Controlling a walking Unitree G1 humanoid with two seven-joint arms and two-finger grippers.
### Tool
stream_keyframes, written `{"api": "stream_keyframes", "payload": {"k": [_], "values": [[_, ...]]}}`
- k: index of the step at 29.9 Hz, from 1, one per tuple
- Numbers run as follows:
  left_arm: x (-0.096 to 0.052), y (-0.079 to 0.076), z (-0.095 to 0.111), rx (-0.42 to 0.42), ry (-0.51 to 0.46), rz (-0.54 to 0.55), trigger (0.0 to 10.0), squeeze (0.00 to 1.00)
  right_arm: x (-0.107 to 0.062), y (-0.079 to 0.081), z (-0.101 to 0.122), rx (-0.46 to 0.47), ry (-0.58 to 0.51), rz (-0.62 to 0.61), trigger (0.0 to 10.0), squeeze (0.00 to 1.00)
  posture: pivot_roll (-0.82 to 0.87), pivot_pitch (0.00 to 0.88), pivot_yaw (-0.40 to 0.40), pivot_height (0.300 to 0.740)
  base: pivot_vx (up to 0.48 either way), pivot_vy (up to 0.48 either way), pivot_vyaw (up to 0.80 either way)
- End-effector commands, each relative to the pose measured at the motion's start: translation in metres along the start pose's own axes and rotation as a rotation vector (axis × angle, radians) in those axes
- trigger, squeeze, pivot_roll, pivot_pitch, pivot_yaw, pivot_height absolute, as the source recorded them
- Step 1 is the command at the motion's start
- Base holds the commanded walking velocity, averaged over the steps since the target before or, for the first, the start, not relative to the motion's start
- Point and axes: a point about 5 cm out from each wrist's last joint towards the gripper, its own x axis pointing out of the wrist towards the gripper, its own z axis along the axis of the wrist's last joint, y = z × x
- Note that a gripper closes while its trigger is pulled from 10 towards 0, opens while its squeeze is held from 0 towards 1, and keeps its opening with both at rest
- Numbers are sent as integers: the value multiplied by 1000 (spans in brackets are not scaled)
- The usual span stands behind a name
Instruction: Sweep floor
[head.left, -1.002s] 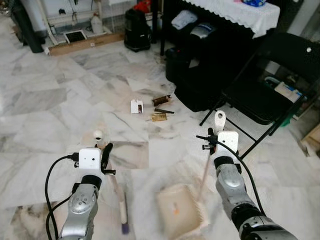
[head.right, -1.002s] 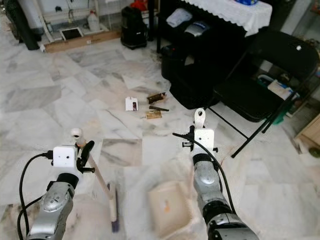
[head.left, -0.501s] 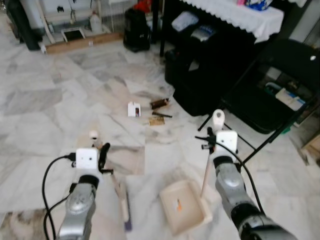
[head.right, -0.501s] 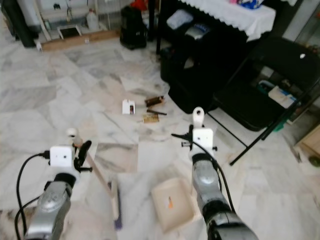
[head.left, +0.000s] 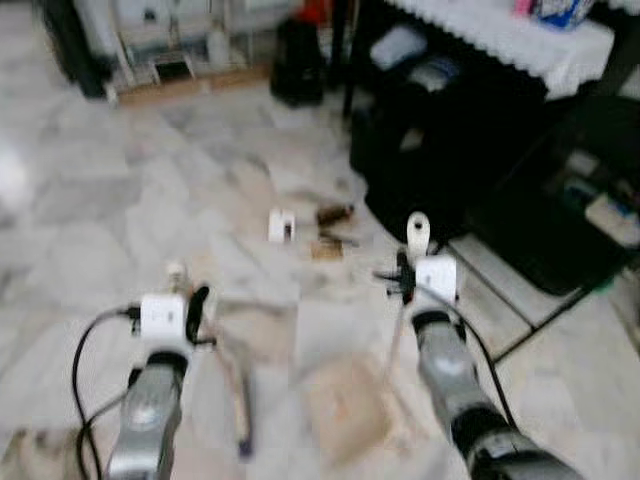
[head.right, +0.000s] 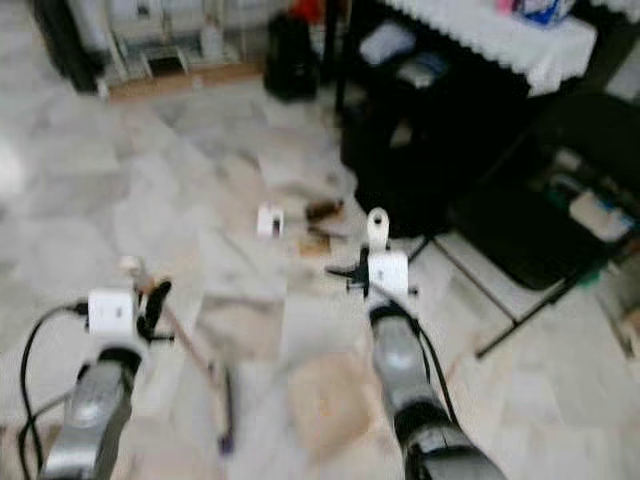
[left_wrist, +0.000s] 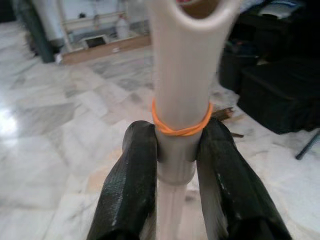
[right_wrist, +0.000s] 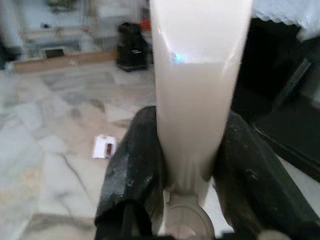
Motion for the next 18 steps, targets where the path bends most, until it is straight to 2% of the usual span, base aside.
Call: {"api": "stream_keyframes", "payload": {"k": [1, 7, 9, 18], "values": [[0, 3, 2, 11, -14, -2, 10000, 0, 5, -6, 9, -21, -47, -8, 10000, 0, 108, 78, -50, 740, 277, 0, 0], [0, 1, 2, 7, -14, -2, 10000, 0, 5, -6, 9, -29, -43, 2, 10000, 0, 109, 67, -53, 740, 277, 0, 0], [0, 1, 2, 7, -14, -2, 10000, 0, 5, -3, 9, -60, -48, 25, 10000, 0, 109, 64, -54, 740, 277, 0, 0], [1, 2, 3, 7, -16, 6, 10000, 0, 4, -3, 10, -37, -54, 26, 10000, 0, 118, 74, -56, 740, 278, 0, 0]]}}
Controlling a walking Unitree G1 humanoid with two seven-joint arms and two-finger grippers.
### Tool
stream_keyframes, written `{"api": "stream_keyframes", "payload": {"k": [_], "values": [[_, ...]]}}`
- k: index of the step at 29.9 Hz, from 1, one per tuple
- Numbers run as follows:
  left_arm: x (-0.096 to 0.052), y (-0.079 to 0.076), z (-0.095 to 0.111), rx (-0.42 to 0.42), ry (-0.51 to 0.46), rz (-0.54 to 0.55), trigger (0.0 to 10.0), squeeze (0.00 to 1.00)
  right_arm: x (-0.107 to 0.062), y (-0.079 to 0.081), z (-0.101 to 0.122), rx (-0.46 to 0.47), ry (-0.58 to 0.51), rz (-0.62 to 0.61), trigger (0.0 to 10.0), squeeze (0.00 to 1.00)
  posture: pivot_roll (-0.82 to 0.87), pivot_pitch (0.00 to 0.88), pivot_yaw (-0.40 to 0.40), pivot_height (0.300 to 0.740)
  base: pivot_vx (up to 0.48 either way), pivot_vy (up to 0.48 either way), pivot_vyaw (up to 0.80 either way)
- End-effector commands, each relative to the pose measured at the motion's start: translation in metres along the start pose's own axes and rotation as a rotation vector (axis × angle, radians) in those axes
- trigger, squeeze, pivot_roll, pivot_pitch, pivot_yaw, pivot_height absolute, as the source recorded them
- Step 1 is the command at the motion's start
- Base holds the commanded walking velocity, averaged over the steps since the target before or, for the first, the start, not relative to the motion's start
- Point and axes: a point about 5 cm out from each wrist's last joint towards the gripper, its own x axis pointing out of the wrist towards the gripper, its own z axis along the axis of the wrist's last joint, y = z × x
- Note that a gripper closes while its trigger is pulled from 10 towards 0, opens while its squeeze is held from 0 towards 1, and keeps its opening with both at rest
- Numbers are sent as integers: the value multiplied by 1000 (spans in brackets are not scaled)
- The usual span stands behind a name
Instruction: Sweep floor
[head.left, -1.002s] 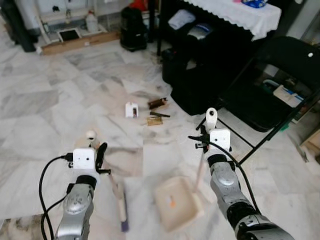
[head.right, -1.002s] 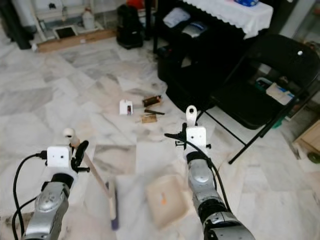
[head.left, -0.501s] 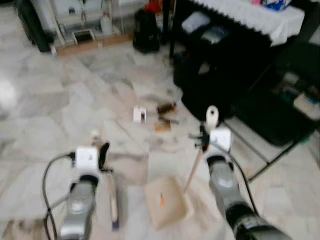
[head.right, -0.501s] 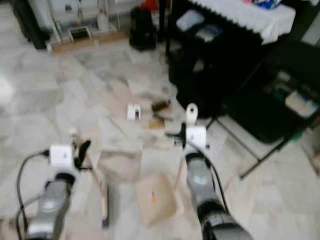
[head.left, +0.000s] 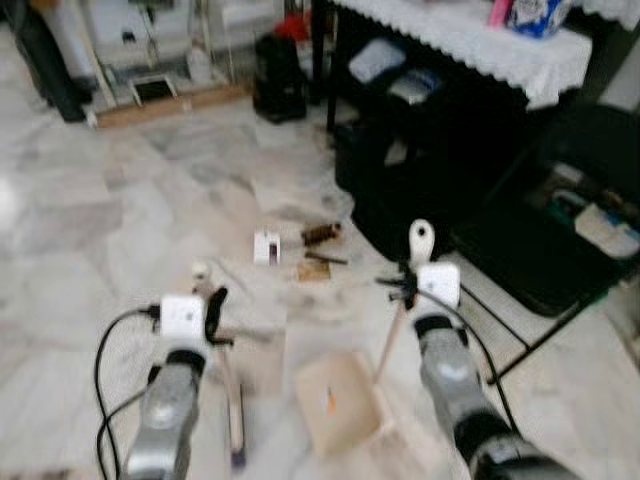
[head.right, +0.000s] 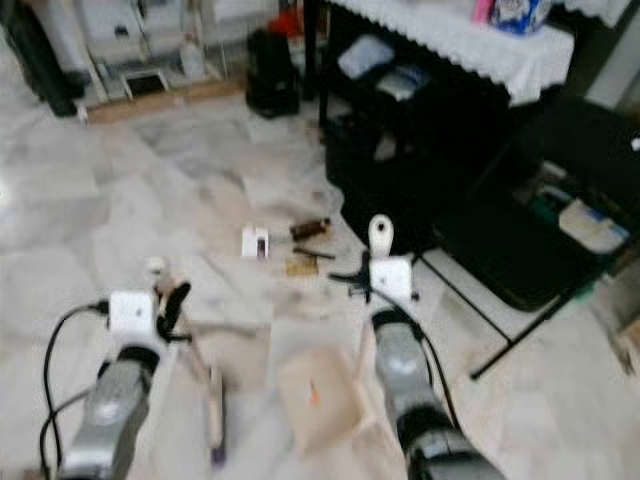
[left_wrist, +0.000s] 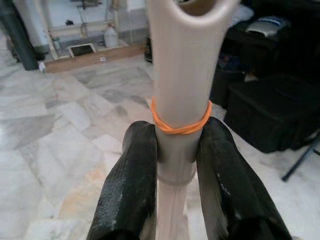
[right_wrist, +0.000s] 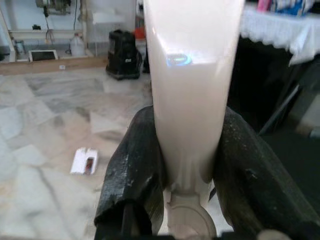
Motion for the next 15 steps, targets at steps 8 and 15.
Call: {"api": "stream_keyframes", "payload": {"k": [8, 15], "values": [[-1, 6, 3, 13, -15, 19, 10000, 0, 6, 4, 11, 14, -50, 2, 10000, 0, 121, 82, -54, 740, 281, 0, 0], [0, 8, 3, 17, -15, 25, 10000, 0, 6, 7, 11, -17, -49, 21, 10000, 0, 122, 90, -51, 740, 350, 0, 425]]}}
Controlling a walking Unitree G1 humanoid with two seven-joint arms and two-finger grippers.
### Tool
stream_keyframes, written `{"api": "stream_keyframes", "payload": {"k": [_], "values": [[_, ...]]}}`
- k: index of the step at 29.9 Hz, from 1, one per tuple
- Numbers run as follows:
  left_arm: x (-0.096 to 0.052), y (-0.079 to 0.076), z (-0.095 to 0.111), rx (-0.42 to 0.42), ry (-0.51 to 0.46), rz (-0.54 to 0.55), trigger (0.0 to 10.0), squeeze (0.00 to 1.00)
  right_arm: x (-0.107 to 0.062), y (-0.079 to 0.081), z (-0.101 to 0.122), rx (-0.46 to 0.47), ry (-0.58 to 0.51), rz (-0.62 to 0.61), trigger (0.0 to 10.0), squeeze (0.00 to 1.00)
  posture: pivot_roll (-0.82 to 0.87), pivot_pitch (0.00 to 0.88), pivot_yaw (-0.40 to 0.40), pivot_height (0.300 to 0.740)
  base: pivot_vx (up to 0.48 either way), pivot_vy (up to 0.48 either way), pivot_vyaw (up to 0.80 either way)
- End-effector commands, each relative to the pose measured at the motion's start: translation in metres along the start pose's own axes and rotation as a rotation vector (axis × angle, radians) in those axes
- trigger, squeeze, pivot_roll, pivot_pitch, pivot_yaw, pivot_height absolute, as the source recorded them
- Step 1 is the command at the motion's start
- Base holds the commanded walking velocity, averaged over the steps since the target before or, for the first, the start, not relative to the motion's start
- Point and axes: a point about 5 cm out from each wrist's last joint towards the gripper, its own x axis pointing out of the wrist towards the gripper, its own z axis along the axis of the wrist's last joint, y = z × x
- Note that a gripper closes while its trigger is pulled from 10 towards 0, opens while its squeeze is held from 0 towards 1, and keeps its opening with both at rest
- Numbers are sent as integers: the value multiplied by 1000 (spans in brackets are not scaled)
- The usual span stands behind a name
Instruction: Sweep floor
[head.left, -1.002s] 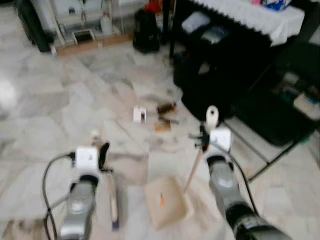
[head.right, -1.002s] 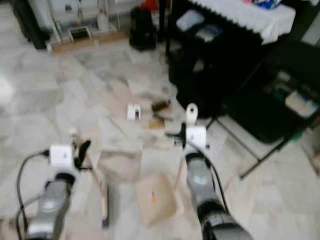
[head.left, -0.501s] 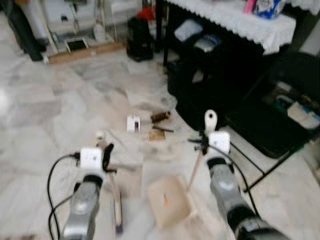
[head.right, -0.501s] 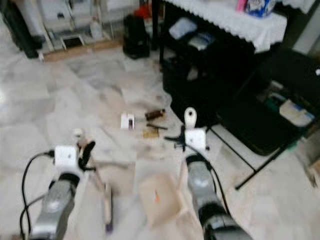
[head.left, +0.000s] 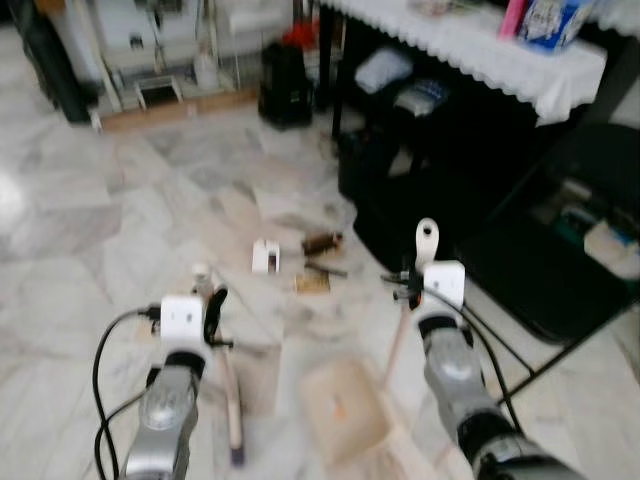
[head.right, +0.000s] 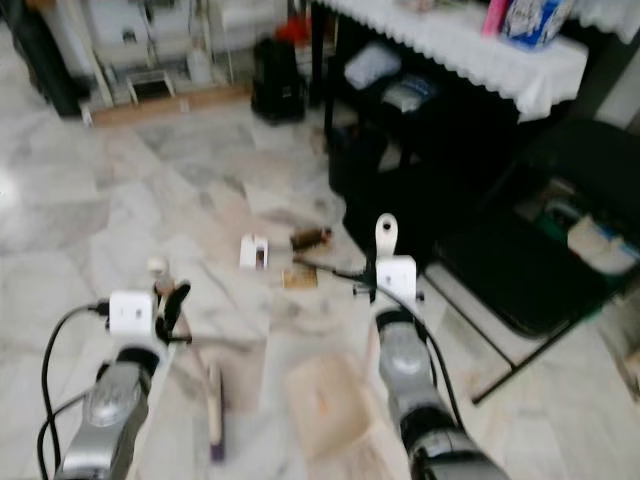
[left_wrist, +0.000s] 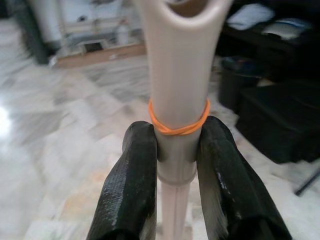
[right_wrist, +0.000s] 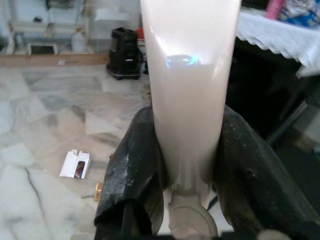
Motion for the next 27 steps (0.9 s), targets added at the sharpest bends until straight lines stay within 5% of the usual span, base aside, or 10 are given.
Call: {"api": "stream_keyframes", "payload": {"k": [1, 27], "values": [[0, 5, 2, 16, -12, 16, 10000, 0, 6, 13, 13, 22, -55, 30, 10000, 0, 122, 90, -51, 740, 379, 0, 800], [0, 5, 2, 21, -7, 20, 10000, 0, 6, 12, 12, 61, -48, 20, 10000, 0, 121, 94, -51, 740, 406, 0, 0]]}}
